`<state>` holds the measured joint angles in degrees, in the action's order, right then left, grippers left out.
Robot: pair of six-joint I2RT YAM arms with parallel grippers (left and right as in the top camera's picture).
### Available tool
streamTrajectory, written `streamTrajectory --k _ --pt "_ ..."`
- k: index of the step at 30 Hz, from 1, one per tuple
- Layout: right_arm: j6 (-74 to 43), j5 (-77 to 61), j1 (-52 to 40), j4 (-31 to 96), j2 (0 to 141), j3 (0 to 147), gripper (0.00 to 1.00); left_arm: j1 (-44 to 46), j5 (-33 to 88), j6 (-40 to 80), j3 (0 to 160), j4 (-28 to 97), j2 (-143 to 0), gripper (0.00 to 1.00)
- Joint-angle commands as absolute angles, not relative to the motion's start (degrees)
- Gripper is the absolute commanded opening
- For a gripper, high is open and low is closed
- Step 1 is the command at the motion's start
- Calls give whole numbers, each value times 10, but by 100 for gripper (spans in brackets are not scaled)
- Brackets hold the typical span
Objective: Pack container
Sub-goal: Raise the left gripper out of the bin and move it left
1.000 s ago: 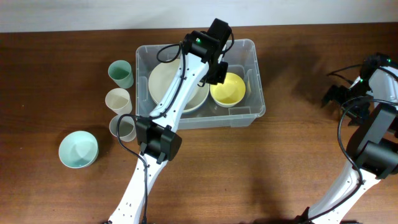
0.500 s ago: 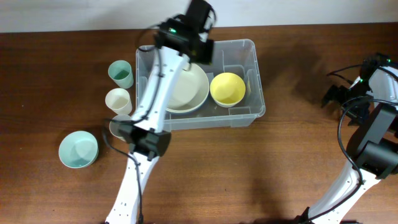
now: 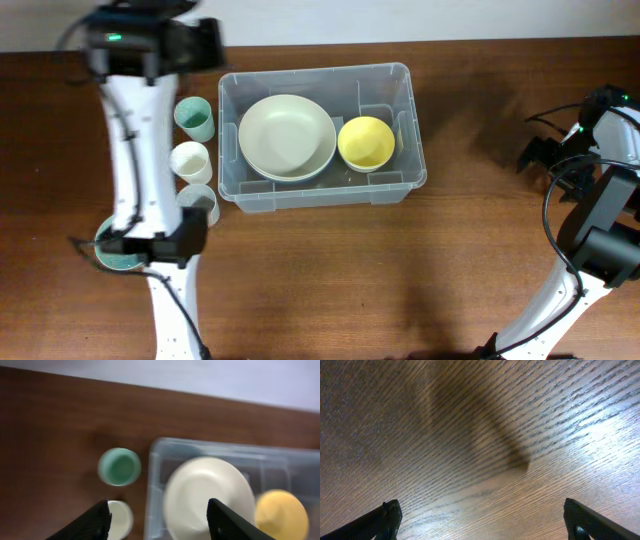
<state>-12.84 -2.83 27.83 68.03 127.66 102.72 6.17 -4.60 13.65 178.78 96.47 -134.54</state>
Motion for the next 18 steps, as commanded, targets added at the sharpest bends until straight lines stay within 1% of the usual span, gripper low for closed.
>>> streamTrajectory --k 1,4,14,18 --pt "-124 -27 281 680 1267 1025 99 26 -49 130 1780 967 -1319 65" --pt "-124 -27 281 680 1267 1025 99 2 -34 116 1732 967 -1303 69" --pt "-124 -27 281 680 1267 1025 99 -84 -35 122 1501 967 -1221 69" --pt "-124 -27 281 680 1267 1025 99 -132 -35 148 1417 967 -1180 69"
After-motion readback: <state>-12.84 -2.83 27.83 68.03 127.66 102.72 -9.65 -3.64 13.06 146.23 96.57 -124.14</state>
